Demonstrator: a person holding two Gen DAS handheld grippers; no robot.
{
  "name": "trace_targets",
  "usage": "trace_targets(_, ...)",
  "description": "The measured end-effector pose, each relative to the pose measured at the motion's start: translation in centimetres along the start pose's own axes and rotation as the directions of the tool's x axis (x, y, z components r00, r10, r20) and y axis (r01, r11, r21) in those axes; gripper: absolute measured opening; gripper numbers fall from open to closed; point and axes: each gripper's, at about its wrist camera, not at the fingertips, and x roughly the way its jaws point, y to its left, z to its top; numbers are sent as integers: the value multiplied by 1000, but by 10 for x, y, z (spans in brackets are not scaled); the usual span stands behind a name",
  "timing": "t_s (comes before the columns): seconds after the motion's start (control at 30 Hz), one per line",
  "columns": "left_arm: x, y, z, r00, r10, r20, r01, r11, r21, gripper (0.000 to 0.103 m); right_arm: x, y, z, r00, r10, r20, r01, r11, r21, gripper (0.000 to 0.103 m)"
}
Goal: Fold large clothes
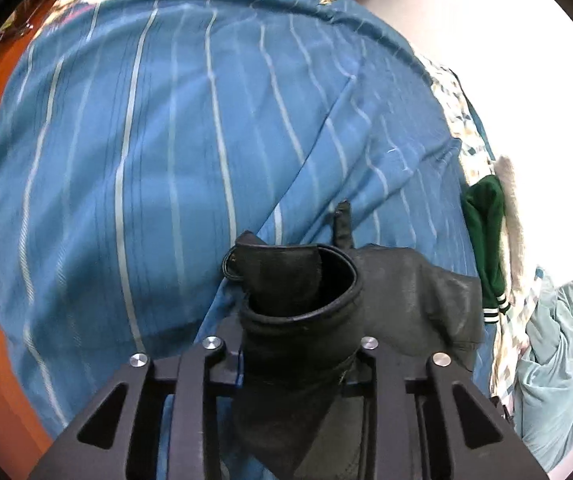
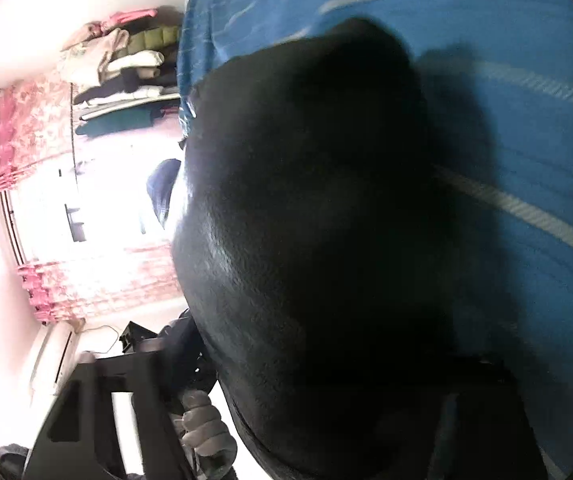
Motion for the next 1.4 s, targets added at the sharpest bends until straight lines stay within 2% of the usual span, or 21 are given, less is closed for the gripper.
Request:
trace_targets(0.1, -15, -14, 9, 1000, -2, -6, 3, 999, 42, 24, -3, 21, -8, 1000, 7, 24, -6, 1000, -17, 45)
trace_targets(0.23, -40, -34, 25, 1000, -17, -5, 17, 996, 92, 23, -9, 58, -16, 997, 54, 48, -53, 998, -13, 43)
trace_targets(0.37, -61, -65, 52, 998, -50, -33, 54, 987, 152, 23, -19, 95, -13, 993, 89, 81, -89, 996, -7, 43)
trace_targets(0.5, -66, -102, 89, 991, -99, -85, 113, 976, 188, 23, -34, 139, 0, 988, 85, 132, -85, 996, -11, 43)
trace_targets(0.63, -67, -160, 134, 979, -175, -108, 197, 948, 248, 23, -48, 197, 34, 974, 92, 208, -88, 996, -32, 42)
trace_targets(0.73, -56, -211, 169, 960, -243, -139, 273, 920, 281, 23, -66, 234, 66, 956, 101, 276, -89, 994, -59, 42)
trace_targets(0.9, -31, -320, 215, 927, -349, -138, 376, 855, 358, 23, -101, 286, 148, 918, 153, 365, -116, 986, -121, 42)
trace_targets(1.0, -4, -374, 233, 914, -386, -128, 405, 838, 366, 23, -125, 305, 219, 903, 184, 388, -133, 979, -155, 42)
trace_targets(1.07, 22, -409, 241, 907, -402, -128, 420, 833, 361, 23, -139, 305, 258, 901, 196, 387, -139, 975, -171, 42)
trace_targets(1.1, 38, -424, 245, 897, -420, -137, 441, 829, 345, 23, -147, 301, 284, 896, 203, 394, -146, 975, -170, 42)
trace_targets(1.13, 57, -440, 247, 892, -430, -143, 452, 824, 343, 23, -156, 295, 298, 893, 209, 398, -153, 974, -168, 42)
trace_targets(1.2, 96, -468, 245, 890, -431, -148, 455, 814, 361, 23, -166, 269, 349, 891, 233, 390, -188, 971, -149, 42)
trace_targets(1.23, 115, -476, 243, 893, -423, -154, 449, 813, 370, 23, -178, 246, 351, 893, 231, 386, -193, 972, -134, 42)
trace_targets(1.27, 133, -482, 240, 896, -413, -163, 443, 813, 377, 23, -180, 229, 370, 898, 224, 378, -197, 974, -109, 42)
trace_targets(1.3, 164, -487, 233, 905, -385, -182, 426, 816, 391, 23, -181, 204, 393, 905, 199, 377, -191, 980, -58, 42)
trace_targets(1.33, 190, -489, 228, 912, -358, -201, 410, 818, 402, 23, -177, 197, 413, 909, 177, 377, -181, 983, -27, 42)
trace_targets(1.4, 234, -489, 217, 926, -291, -241, 371, 826, 425, 23, -177, 153, 441, 923, 116, 366, -146, 988, 55, 43)
